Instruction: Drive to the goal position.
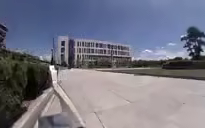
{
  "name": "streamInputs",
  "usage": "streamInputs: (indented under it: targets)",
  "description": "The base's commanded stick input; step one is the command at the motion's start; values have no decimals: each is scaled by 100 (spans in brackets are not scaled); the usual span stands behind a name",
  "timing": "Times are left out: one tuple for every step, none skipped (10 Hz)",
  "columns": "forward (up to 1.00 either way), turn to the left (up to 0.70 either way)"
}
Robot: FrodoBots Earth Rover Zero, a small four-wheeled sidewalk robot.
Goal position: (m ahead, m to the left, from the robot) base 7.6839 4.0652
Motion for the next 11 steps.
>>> streamInputs:
  targets:
    - [70,-13]
    - [70,-3]
    - [70,0]
    - [70,0]
    - [70,0]
    - [70,0]
    - [70,0]
    - [70,0]
    - [70,1]
    - [70,14]
    - [70,26]
